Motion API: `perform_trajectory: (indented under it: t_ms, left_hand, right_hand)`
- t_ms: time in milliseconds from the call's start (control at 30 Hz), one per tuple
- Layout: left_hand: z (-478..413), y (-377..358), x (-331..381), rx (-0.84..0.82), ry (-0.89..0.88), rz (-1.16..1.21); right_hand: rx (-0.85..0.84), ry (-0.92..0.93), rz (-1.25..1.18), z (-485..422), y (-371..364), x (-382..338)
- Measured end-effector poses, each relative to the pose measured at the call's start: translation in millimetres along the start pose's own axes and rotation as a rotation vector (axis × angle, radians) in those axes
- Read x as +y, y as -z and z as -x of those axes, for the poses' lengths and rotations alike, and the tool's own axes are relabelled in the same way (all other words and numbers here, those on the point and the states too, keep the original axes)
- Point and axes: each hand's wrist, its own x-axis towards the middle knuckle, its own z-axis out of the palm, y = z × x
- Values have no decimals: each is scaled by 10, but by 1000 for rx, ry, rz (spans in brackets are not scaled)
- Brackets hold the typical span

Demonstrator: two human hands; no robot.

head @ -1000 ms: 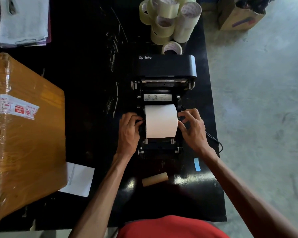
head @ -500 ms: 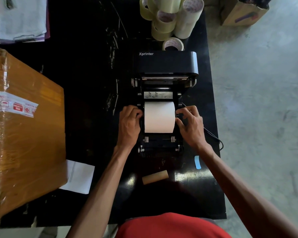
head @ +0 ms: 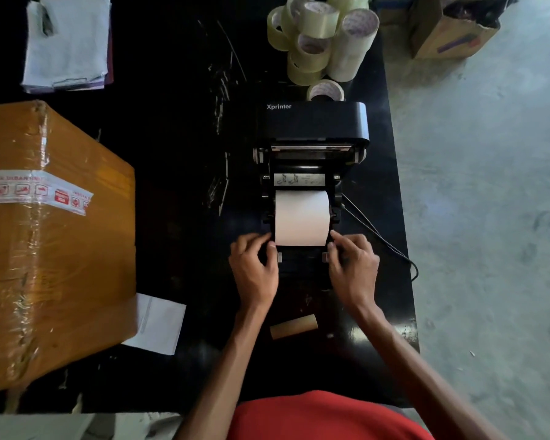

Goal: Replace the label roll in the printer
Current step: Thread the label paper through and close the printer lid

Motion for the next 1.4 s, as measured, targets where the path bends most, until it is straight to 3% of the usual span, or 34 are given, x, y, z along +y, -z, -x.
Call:
perform_trajectory:
  t_ms: [233, 333, 467, 600, 733, 1000, 1100, 1200, 1300, 1400]
  left_hand:
    - [251, 34, 132, -20, 51, -1]
    - [180, 106, 137, 42, 47, -6]
    - [47, 155, 146, -7, 37, -62]
    - [-41, 174, 103, -60, 9, -107]
    - [-59, 168, 71, -77, -19, -117]
    - [12, 83, 20, -93, -126, -370]
    - [82, 77, -9, -14, -127, -362]
    - [227, 68, -43, 31, -294, -355]
    - [427, 1, -62, -93, -490, -392]
    - [563, -78, -90, -250, -517, -431]
  right_hand:
    - [38, -150, 60, 78, -12, -192]
    - [23, -165, 70, 57, 56, -201]
    - [-28, -173, 35, -12, 136, -190]
    - [-142, -141, -17, -90, 185, -176]
    - [-151, -94, -66, -146, 171, -132]
    - [-166, 11, 105, -146, 158, -8]
    - [-183, 3, 139, -138, 156, 11]
    - [-178, 25, 212, -182, 127, 12]
    - [-161, 44, 271, -220, 89, -9]
    - [-145, 71, 323, -236, 77, -22]
